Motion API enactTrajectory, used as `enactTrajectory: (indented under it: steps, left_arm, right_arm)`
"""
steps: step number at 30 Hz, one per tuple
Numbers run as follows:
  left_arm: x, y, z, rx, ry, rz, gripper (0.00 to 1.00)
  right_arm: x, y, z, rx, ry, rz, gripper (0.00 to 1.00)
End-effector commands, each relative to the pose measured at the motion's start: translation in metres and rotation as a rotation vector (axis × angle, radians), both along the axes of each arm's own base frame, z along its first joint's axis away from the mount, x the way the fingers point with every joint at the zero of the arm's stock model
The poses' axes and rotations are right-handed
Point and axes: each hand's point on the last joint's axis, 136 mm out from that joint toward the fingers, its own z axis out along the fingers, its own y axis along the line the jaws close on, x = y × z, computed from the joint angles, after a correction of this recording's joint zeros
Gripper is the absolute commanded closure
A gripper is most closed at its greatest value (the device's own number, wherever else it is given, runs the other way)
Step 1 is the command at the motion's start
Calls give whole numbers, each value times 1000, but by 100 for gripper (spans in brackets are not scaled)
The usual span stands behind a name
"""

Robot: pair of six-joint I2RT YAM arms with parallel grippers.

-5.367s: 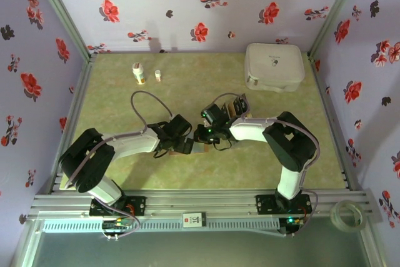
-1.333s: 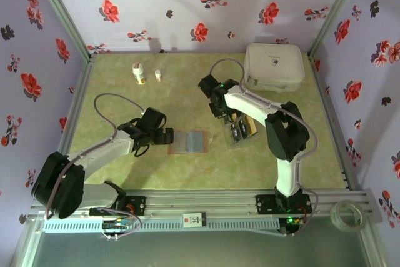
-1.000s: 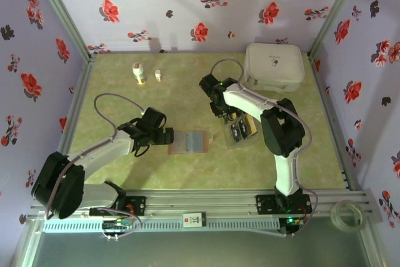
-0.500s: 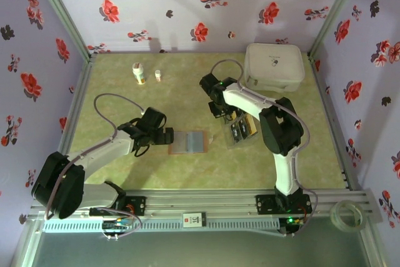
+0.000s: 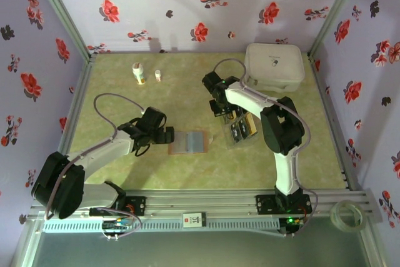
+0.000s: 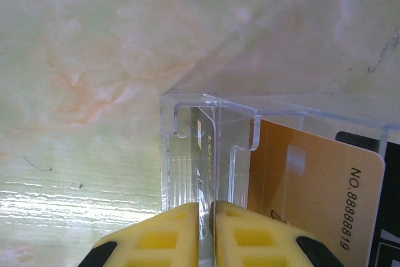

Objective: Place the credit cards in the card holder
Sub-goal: Pick up the credit card from the storage box.

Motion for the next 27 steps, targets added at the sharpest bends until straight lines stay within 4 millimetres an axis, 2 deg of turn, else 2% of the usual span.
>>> enactTrajectory:
  steps: [1, 6, 10, 18, 22, 24, 27]
  left_arm:
    - [-2, -2, -7, -12, 16, 10, 0]
    - [-1, -4, -7, -13, 17, 6, 0]
    - [-1, -5, -7, -13, 18, 1, 0]
    - [0, -5, -2, -4, 9, -16, 0]
    - [0, -5, 0, 3, 6, -24, 0]
    - [-1, -4, 0, 10, 9, -28, 0]
    - [-2, -2, -2, 23, 15, -34, 0]
  right_arm:
    - [3, -2, 6, 22, -8, -22, 87]
    - [2, -3, 8, 22, -7, -24, 94]
    - [3, -4, 16, 34, -20, -23, 100]
    - [0, 2, 60, 119, -74, -10, 100]
    - [-9, 18, 85, 247, -98, -4, 100]
    - [-17, 35, 95, 359, -114, 16, 100]
    - [-33, 59, 98, 529, -119, 19, 100]
